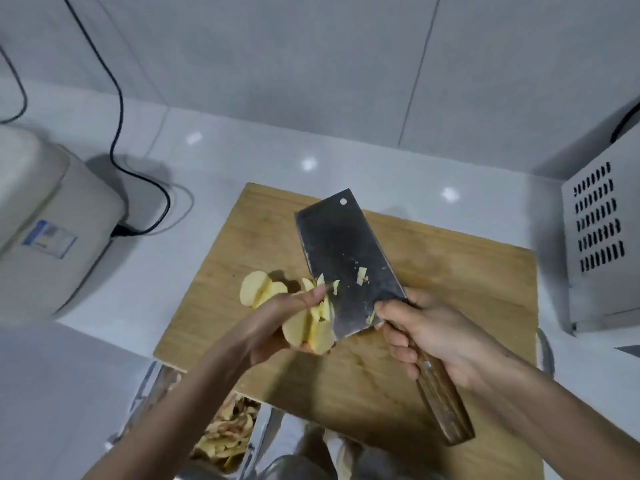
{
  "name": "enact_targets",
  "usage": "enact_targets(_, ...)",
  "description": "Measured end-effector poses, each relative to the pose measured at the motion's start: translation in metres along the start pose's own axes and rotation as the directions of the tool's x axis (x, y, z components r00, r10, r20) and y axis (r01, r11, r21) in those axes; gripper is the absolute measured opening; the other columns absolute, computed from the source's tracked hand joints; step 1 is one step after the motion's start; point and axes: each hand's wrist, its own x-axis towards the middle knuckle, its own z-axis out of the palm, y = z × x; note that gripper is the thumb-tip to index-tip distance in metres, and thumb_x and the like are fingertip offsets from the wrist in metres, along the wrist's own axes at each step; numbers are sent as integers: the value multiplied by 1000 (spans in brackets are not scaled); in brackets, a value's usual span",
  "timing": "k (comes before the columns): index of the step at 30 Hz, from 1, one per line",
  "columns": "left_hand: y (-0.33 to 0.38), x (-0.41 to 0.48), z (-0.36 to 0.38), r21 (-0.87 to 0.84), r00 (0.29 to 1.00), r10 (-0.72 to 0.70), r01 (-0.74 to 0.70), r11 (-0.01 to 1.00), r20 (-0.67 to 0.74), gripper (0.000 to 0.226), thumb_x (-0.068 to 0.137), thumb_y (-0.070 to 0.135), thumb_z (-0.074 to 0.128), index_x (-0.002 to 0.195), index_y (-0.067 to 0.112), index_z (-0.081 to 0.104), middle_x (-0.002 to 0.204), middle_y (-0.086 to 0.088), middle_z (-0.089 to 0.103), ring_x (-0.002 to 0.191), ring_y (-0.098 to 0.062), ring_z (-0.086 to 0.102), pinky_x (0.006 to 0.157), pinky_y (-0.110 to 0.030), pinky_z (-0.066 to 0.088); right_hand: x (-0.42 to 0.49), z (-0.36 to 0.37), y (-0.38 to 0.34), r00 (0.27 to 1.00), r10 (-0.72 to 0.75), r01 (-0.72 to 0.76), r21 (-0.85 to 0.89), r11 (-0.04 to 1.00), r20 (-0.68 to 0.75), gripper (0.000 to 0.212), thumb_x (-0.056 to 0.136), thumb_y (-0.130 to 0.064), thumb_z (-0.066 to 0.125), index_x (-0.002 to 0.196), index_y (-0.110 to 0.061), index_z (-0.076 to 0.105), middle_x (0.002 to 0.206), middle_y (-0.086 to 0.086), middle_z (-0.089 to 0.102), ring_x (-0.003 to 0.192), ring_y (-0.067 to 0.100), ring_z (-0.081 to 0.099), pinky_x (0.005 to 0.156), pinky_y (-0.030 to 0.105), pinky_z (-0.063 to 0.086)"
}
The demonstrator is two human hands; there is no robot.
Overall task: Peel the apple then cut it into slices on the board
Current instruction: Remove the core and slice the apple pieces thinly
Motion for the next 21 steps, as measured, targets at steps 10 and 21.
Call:
enact_targets(10, -75, -110, -98, 160, 924, -66, 135, 978, -378, 60, 59, 51, 81, 87, 0, 66, 79, -22, 66, 62, -30, 61, 50, -30, 51, 18, 121, 44, 959, 47, 18, -225, 974, 279, 13, 89, -5, 45, 77, -8, 42, 47, 2, 40, 36, 14, 34, 35, 22, 34)
enact_targets(21, -96, -148, -141, 424, 852, -14, 275, 863, -523, 62, 73, 65, 58, 80, 4, 69, 79, -12, 69, 71, -23, 66, 69, -33, 52, 30, 198, 83, 978, -35, 132, -474, 871, 208, 16, 94, -14, 43, 92, 2, 47, 50, 7, 42, 33, 14, 38, 34, 22, 35)
